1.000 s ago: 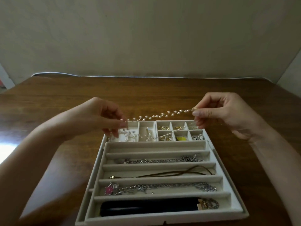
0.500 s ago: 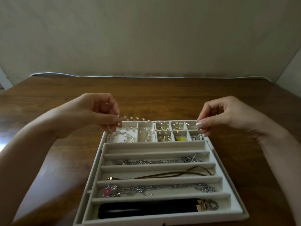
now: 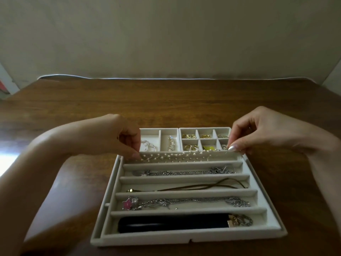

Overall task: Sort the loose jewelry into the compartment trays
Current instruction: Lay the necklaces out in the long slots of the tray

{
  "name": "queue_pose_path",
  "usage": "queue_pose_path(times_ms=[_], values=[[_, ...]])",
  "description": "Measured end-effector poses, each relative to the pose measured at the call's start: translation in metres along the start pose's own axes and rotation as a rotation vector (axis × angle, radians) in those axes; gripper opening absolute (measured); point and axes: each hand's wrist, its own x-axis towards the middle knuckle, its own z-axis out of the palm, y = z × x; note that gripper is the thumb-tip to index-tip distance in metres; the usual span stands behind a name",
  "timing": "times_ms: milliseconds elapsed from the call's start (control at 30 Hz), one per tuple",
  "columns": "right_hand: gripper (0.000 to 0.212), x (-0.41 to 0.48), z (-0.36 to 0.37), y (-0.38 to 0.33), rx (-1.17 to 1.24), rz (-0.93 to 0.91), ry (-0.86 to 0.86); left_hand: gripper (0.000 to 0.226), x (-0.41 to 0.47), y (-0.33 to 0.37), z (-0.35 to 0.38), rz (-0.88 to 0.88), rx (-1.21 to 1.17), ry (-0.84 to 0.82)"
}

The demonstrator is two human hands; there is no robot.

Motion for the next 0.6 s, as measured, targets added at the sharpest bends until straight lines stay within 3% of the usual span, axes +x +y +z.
queue_pose_path(times_ms=[267,500,600], values=[[0.009,-0.004,0.005,-0.008,-0.142,0.016,-0.044,0.017,-0.001,0.003,0.003,-0.049,0.152,-0.039],[0.017,-0.001,0.021,-0.009,-0.433,0.007,0.056,0.02,0.0,0.002,0.008,-0.084,0.447,-0.003],[0.016,-0.003,0.021,-0.009,-0.448,-0.01,0.079,0.025,0.0,-0.009,0.009,-0.086,0.486,0.027]])
